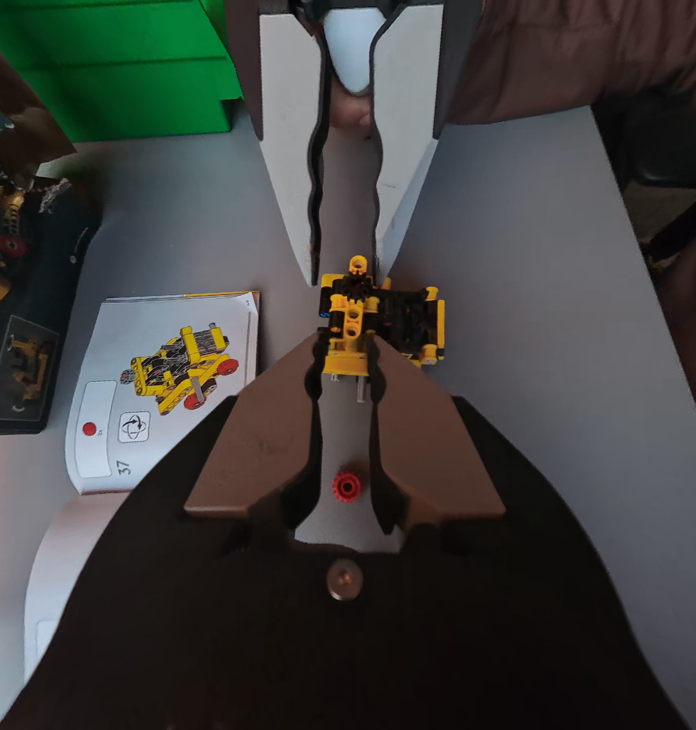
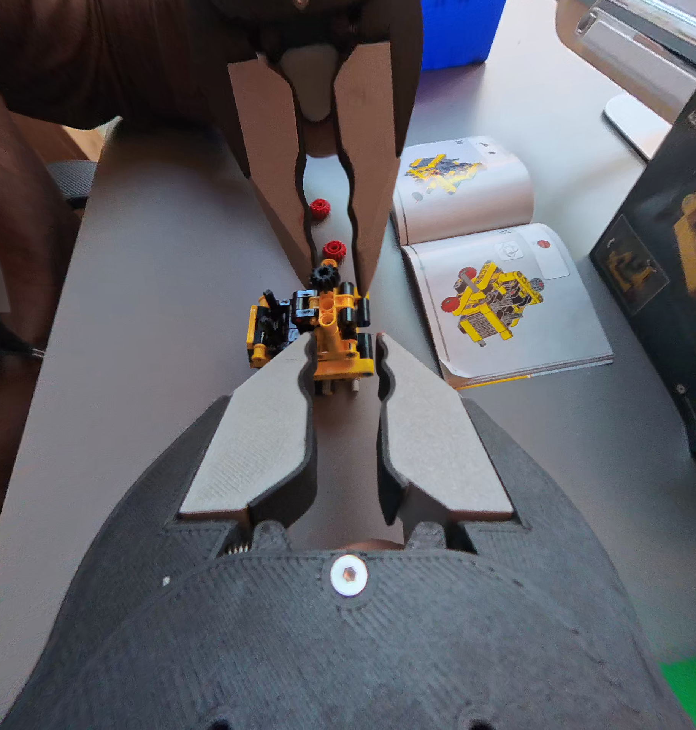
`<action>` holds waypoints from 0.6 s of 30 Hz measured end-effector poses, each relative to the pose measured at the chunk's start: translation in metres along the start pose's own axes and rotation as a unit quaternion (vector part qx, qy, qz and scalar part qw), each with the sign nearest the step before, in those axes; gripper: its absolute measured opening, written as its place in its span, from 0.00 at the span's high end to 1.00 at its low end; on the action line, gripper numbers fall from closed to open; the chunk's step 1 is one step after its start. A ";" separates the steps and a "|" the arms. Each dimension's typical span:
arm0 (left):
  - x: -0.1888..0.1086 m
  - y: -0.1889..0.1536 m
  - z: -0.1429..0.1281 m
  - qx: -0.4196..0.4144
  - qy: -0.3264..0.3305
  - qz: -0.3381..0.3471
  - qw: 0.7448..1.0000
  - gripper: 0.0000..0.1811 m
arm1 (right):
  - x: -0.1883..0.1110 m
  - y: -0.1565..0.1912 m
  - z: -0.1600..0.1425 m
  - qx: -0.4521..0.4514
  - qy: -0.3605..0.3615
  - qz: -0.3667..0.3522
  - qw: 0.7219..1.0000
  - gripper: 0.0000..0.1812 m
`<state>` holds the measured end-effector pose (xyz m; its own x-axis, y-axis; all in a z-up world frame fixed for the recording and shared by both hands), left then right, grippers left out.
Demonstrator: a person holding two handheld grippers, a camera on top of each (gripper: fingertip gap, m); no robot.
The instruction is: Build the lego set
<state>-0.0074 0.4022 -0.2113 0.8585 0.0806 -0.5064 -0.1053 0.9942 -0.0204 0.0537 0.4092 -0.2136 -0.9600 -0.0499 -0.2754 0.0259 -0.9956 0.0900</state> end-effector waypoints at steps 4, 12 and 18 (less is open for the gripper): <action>0.000 -0.003 0.004 0.016 -0.038 -0.008 0.999 0.96 | 0.001 0.008 0.005 -0.005 -0.006 0.018 1.000 0.89; -0.011 -0.016 0.008 0.136 -0.125 0.009 0.983 0.97 | 0.001 0.026 0.020 -0.148 -0.020 -0.008 0.989 0.90; -0.016 -0.026 0.007 0.183 -0.120 0.026 0.975 0.97 | 0.004 0.034 0.020 -0.172 -0.030 0.007 0.985 0.90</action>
Point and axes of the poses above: each gripper's, where its closed fingertips meet, x out along the fingers, z out of its top, y = z × x across the jaws, the point moved 3 cm from there along -x, back along the fingers, and after that the axes turned 14 degrees about -y, right-handed, at the moved point
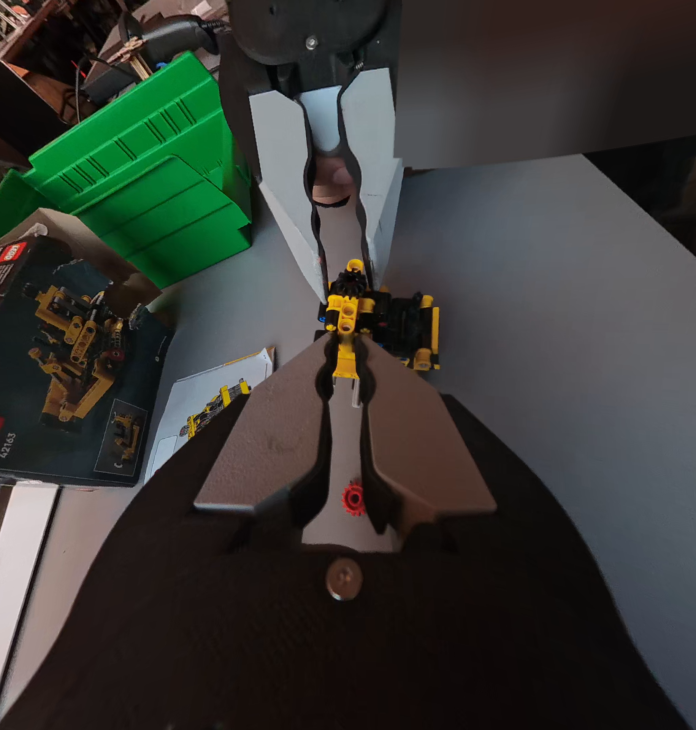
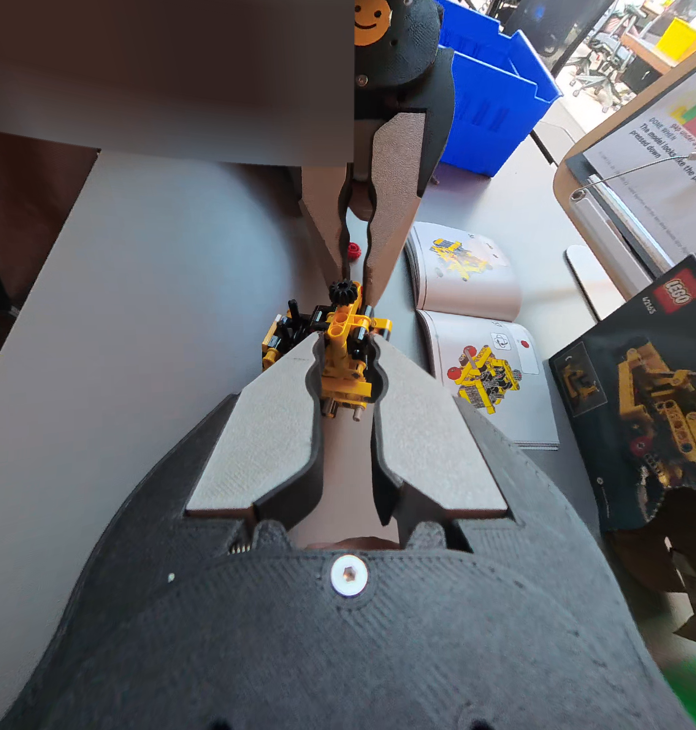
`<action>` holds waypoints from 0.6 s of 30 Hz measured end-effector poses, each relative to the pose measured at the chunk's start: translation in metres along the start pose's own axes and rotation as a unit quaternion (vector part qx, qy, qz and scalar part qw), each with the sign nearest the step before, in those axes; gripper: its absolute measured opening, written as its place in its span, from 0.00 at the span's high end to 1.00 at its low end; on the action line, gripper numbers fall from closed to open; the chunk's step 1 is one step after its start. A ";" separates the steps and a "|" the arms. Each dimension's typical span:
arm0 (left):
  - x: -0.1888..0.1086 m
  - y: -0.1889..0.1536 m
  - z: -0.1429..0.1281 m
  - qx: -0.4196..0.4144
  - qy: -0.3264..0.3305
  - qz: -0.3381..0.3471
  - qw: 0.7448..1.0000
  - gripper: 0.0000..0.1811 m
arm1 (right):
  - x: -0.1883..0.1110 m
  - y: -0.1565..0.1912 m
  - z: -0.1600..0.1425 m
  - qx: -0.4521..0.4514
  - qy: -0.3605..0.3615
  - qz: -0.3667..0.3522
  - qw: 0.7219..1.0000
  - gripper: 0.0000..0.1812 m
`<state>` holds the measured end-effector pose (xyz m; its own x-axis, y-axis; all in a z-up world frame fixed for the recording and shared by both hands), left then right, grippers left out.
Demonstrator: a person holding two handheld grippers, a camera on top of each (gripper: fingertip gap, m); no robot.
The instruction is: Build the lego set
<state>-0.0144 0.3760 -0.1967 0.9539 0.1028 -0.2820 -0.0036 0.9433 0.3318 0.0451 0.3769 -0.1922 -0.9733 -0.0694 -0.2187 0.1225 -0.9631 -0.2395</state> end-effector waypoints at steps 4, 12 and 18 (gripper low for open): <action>0.003 -0.002 -0.005 -0.036 0.018 -0.008 0.999 0.97 | 0.001 0.000 -0.006 0.018 0.010 0.010 1.000 0.90; -0.012 0.024 -0.022 -0.179 0.075 0.012 0.981 0.87 | -0.006 -0.023 -0.024 0.080 0.018 -0.029 0.996 0.90; -0.045 0.016 -0.045 -0.237 0.180 -0.011 0.955 0.87 | -0.022 -0.035 -0.016 0.114 -0.019 -0.058 0.992 0.85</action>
<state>-0.0709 0.4010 -0.2189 0.7908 0.1037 -0.6033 -0.2019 0.9746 -0.0972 0.0650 0.4161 -0.1943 -0.9853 0.0396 -0.1659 -0.0334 -0.9987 -0.0394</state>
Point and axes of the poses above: each gripper's, where its closed fingertips meet, x out along the fingers, z out of its top, y = z × x across the jaws, the point moved 3 cm from there along -x, back along the fingers, and after that the axes turned 14 degrees about -y, right-handed, at the moved point
